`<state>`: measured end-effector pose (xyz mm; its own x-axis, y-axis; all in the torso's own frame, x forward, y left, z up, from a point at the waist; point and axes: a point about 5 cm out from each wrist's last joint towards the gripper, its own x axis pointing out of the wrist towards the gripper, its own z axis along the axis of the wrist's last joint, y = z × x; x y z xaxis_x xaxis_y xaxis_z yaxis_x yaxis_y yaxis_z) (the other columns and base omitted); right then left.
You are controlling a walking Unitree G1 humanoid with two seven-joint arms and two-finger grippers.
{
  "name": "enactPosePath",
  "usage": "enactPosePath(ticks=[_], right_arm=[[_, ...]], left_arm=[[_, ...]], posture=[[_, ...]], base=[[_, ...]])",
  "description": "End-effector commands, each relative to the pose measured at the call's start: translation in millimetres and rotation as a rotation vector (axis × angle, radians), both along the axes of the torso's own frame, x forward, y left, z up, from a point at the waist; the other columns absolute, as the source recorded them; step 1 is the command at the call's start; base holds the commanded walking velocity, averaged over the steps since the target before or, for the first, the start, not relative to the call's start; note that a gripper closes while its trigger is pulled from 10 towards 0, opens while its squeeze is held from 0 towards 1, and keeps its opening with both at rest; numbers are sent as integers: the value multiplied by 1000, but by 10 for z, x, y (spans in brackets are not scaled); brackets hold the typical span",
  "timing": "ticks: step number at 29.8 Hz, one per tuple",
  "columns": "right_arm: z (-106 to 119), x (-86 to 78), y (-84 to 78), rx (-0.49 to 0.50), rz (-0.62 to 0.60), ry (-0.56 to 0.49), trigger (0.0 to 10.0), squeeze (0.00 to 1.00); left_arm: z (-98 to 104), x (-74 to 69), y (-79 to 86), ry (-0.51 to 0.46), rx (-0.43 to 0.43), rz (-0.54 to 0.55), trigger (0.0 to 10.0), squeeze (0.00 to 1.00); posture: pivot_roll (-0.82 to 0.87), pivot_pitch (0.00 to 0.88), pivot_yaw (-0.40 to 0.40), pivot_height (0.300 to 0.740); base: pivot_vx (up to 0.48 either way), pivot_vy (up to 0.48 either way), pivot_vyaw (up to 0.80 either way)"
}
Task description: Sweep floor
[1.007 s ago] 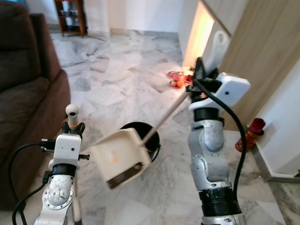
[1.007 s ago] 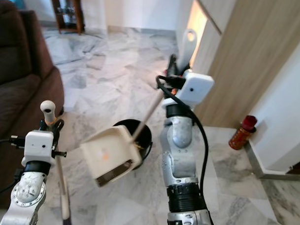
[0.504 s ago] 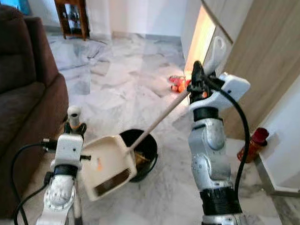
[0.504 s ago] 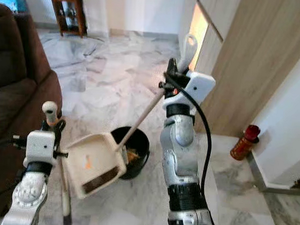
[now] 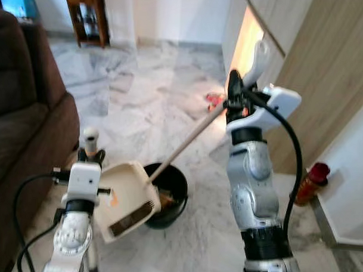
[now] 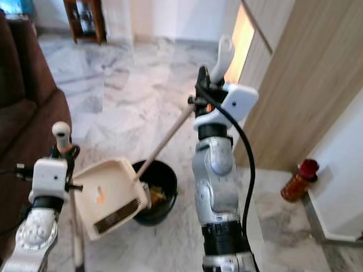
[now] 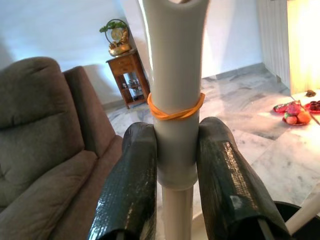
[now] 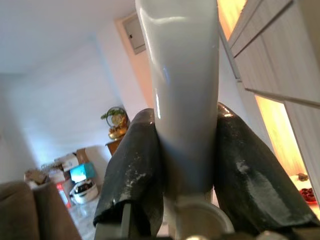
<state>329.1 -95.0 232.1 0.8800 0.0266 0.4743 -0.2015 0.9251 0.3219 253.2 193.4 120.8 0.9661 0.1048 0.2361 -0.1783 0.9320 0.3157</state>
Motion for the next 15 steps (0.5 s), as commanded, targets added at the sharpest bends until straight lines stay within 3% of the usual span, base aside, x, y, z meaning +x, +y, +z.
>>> enactPosePath(ticks=[1, 15], right_arm=[[183, -39, 14, 32, -2, -78, 10000, 0], [156, -42, 15, 38, 6, -65, 10000, 0]], left_arm=[[122, 7, 0, -56, 23, -5, 10000, 0], [115, -1, 1, -49, 23, -1, 10000, 0]], posture=[[173, 0, 0, 740], [176, 0, -3, 740]], base=[[319, 0, 769], [318, 0, 50]])
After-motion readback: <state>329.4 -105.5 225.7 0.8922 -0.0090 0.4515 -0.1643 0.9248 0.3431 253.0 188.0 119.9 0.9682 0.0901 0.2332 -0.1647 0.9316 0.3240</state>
